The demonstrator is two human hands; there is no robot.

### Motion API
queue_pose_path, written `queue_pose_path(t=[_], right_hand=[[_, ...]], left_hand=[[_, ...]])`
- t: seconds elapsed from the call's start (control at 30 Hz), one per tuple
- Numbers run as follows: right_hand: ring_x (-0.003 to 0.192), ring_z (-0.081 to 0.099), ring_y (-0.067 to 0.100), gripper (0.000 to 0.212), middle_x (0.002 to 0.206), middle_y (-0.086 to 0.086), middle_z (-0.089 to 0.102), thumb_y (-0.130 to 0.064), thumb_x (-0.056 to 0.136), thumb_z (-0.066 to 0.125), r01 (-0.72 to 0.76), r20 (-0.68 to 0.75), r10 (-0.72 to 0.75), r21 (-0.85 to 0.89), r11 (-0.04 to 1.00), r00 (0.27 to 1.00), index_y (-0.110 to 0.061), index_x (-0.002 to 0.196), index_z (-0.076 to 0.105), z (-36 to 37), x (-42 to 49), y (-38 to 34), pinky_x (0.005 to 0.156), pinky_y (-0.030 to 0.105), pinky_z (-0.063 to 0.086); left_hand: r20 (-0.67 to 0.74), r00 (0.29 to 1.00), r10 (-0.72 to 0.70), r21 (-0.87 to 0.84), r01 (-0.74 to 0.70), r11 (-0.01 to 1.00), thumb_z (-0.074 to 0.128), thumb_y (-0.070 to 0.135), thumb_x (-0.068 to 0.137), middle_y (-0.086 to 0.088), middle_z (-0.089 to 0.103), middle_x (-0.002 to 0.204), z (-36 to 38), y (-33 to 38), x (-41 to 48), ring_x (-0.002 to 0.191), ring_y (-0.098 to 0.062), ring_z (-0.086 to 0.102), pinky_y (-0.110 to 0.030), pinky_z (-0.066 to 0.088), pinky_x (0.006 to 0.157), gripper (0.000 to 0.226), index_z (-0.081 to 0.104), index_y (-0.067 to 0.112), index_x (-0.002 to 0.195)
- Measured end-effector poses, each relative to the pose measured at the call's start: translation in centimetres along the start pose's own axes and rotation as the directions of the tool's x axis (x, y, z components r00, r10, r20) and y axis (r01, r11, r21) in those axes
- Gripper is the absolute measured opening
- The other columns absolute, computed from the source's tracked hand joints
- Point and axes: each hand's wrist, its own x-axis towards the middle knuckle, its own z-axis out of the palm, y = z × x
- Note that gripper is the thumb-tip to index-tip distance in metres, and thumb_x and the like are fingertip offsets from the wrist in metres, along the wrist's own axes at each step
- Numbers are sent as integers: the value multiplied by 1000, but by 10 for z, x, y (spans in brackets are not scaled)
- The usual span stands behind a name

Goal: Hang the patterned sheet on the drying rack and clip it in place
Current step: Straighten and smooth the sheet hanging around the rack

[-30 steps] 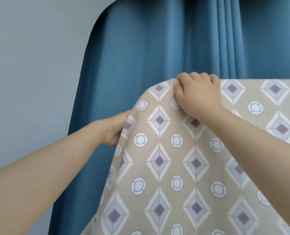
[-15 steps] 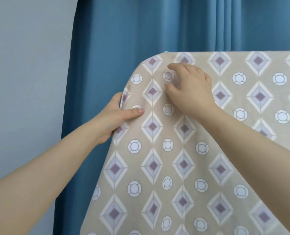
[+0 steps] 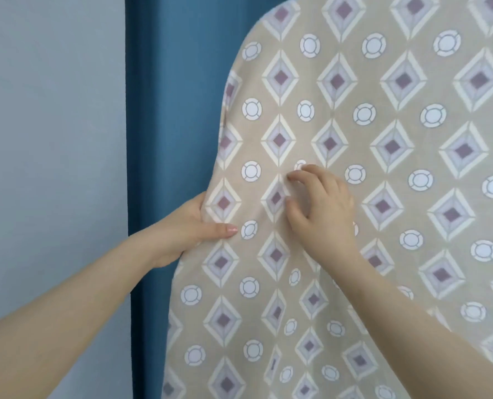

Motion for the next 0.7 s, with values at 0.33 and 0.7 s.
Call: queue_pose_path(t=[0.33,0.7], right_hand=[[114,47,23,35,126,-4,53,-22,80,48,-99,216,92,26,995,972,-19,112,61,17,-98,25,91,24,23],[114,46,13,31,121,-8,55,-12,87,56,-392,427,339,40,919,839,-18,116,60,19,-216,11,98,29,36]], left_hand=[[-39,976,-215,304,216,928,76,7,74,2,74,90,-21,-89,-60,86,-15,68,-22,53,77,19,70,12,91],[171,850,-498,14,503,864,82,11,67,14,64,93,24,-184,-124,88,0,61,-12,47,75,72,42,34,123]])
